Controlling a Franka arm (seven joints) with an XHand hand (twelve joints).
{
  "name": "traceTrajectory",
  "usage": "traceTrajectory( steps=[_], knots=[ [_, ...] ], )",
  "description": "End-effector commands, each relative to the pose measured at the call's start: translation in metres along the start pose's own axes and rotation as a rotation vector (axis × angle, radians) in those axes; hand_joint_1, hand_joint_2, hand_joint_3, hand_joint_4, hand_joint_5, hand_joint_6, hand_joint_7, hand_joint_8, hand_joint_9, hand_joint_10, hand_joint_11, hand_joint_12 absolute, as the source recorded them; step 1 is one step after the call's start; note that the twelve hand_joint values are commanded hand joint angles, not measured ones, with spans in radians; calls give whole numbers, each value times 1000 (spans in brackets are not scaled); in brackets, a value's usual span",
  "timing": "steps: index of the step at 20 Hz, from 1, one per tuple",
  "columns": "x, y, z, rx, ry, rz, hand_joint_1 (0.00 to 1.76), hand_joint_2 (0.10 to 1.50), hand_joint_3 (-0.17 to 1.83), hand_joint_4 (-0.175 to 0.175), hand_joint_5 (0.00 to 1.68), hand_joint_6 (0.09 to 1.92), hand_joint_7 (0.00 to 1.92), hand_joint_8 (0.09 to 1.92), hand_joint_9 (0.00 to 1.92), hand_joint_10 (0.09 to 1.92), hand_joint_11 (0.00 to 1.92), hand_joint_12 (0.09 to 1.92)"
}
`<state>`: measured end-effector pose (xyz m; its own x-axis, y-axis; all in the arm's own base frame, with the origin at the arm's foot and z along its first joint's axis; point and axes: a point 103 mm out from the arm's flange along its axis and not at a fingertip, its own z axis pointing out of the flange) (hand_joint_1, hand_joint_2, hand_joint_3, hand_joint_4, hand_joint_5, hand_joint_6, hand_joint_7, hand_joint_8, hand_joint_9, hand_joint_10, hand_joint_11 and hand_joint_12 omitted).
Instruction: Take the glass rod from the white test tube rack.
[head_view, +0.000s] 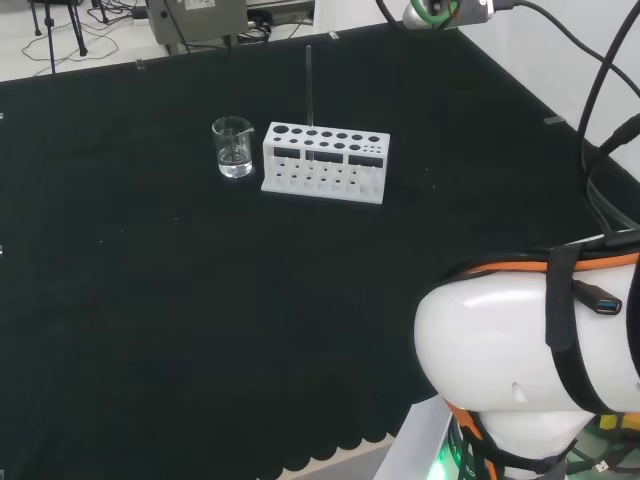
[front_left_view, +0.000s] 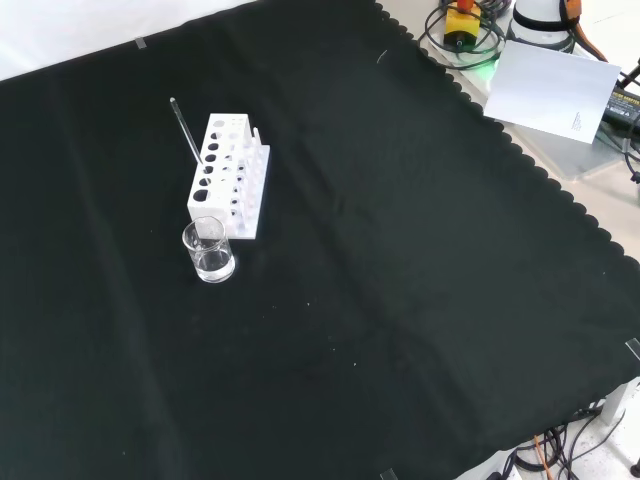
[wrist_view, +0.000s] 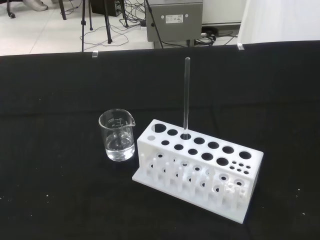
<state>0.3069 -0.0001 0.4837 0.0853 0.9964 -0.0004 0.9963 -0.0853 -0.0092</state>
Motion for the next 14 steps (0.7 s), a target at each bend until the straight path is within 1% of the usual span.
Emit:
traceTrajectory(
  steps=[1,2,3,5,7,9,11,14],
  knots=[
    [1,1,0,-9,-10,1,736,1100,-116,-138,160,268,184,508,446,640,281,1192],
    [2,3,1,-6,-11,0,664,1129,-120,-134,118,161,89,491,260,723,137,1268],
    [3,5,1,-5,-14,-1,627,1145,-126,-132,100,101,41,499,160,784,64,1308],
    [6,7,3,-9,-19,-6,602,1160,-138,-130,94,87,8,526,83,846,13,1340],
    [7,9,3,-10,-20,-6,596,1166,-147,-131,99,87,1,547,70,870,2,1349],
    [6,16,3,1,-18,-9,595,1171,-158,-132,111,87,0,590,83,884,0,1364],
    [5,30,5,12,-16,-14,593,1178,-169,-134,121,87,0,643,115,894,0,1403],
    [8,53,8,9,-24,-26,595,1182,-175,-137,136,87,0,734,193,902,34,1449]
  ],
)
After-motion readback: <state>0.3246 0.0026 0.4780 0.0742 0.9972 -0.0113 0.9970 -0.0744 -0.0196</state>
